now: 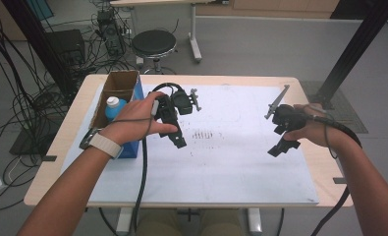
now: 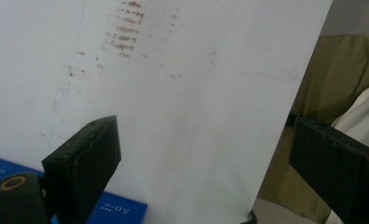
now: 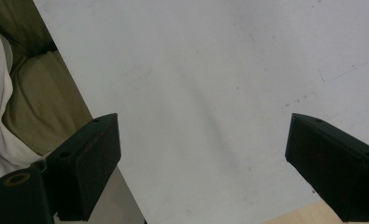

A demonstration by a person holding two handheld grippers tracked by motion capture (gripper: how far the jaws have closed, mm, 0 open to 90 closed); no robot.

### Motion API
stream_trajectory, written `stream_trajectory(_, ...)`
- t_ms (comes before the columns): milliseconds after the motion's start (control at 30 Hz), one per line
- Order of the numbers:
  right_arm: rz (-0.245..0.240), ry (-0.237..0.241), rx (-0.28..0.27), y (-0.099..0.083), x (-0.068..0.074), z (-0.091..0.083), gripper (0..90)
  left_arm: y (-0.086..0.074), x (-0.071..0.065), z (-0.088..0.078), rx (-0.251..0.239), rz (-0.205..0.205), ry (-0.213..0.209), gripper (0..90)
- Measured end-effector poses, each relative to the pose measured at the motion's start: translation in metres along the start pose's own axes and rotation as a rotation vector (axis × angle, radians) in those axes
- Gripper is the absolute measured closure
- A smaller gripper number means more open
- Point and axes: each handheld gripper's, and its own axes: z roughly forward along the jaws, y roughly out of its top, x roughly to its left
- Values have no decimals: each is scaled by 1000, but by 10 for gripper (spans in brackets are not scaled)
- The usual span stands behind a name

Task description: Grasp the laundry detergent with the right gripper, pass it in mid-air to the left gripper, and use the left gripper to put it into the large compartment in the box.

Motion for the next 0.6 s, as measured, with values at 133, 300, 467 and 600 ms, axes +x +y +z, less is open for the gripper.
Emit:
stream_trajectory(133, 1, 2, -2, 1, 1, 1, 104, -1, 0, 0, -4, -3, 3, 97)
stream_trajectory(300, 5, 2, -3, 1, 1, 1, 104, -3, 1, 0, -10, -8, 5, 97)
stream_trajectory(467, 8, 1, -3, -2, 1, 2, 102, -3, 1, 1, -10, -11, 3, 97)
stream_trajectory(600, 10, 3, -6, -3, 2, 2, 102, -2, 1, 2, -8, -13, 6, 96)
